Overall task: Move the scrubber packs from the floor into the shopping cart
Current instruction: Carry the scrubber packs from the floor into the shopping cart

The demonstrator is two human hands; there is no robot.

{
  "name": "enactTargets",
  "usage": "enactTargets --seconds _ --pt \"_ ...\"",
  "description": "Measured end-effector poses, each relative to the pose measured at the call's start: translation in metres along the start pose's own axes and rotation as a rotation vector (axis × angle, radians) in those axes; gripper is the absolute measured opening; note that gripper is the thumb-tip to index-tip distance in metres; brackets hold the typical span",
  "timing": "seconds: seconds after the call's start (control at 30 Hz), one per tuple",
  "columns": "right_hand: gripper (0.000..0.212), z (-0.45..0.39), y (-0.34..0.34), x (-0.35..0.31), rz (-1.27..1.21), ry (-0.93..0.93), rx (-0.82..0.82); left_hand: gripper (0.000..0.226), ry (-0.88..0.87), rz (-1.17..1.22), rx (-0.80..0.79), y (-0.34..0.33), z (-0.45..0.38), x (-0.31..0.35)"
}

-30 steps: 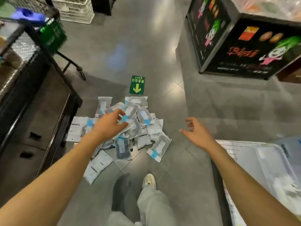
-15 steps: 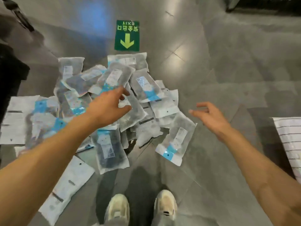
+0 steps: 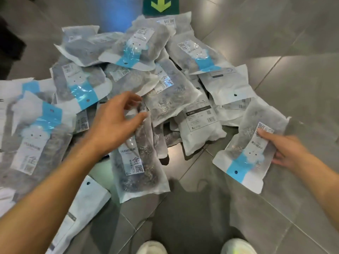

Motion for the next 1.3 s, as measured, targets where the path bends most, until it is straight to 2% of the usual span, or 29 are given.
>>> enactTargets --seconds 0.1,0.2,0.3,0.33,0.4,0.43,0.63,0.73,0.8,0.87,0.93,1.03,1.17,1.3 --pt "0.034 -0.001 -0.01 0.007 -0.076 -0.036 -0.006 0.036 0.204 0.088 0.226 0.014 0.037 -0.039" --pt "0.053 0.002 -0.022 0.014 -0.179 -0.044 -0.071 0.054 0.391 0.124 0.344 0.018 0.074 -0.077" --pt "0.07 0.006 -0.032 0.018 -0.224 -0.022 -0.14 0.072 0.667 0.359 0.271 -0.006 0.101 -0.106" --pt "0.07 0.006 -0.035 0.019 -0.23 -0.019 -0.153 0.074 0.75 0.445 0.211 -0.021 0.107 -0.111" --pt "0.046 0.012 -0.038 0.018 -0.252 0.005 -0.18 0.082 0.81 0.549 0.083 -0.049 0.111 -0.113" --pt "0.038 0.014 -0.038 0.018 -0.262 0.016 -0.189 0.085 0.811 0.574 0.058 -0.059 0.11 -0.112" --pt "0.03 0.047 -0.043 0.018 -0.184 0.039 -0.319 0.072 0.757 0.738 0.134 -0.074 0.102 -0.1" --pt "0.062 0.066 -0.054 0.017 -0.114 0.101 -0.379 0.051 0.714 0.822 0.122 -0.075 0.108 -0.091" --pt "0.063 0.078 -0.063 0.012 -0.097 0.143 -0.42 0.045 0.71 0.895 0.131 -0.071 0.113 -0.082" --pt "0.061 0.092 -0.074 0.002 -0.09 0.185 -0.467 0.05 0.702 0.95 0.134 -0.062 0.116 -0.071" --pt "0.057 0.106 -0.083 -0.012 -0.083 0.239 -0.519 0.057 0.659 0.968 0.107 -0.05 0.117 -0.056" --pt "0.047 0.127 -0.094 -0.038 -0.084 0.311 -0.575 0.057 0.578 0.992 0.07 -0.03 0.106 -0.027" --pt "0.049 0.168 -0.097 -0.085 -0.086 0.369 -0.587 0.068 0.464 0.961 0.013 0.013 0.081 0.025" --pt "0.053 0.242 -0.078 -0.155 -0.091 0.416 -0.561 0.049 0.377 0.939 0.005 0.098 0.068 0.095"
Point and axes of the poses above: each hand's wrist, its own z-axis away from the middle knuckle, its own y-axis out of the back of the hand, x = y × z, the point moved 7 cm from there along -z, towards the middle knuckle, and after that the axes turned 3 degrees about -z, right-handed, at the moved point
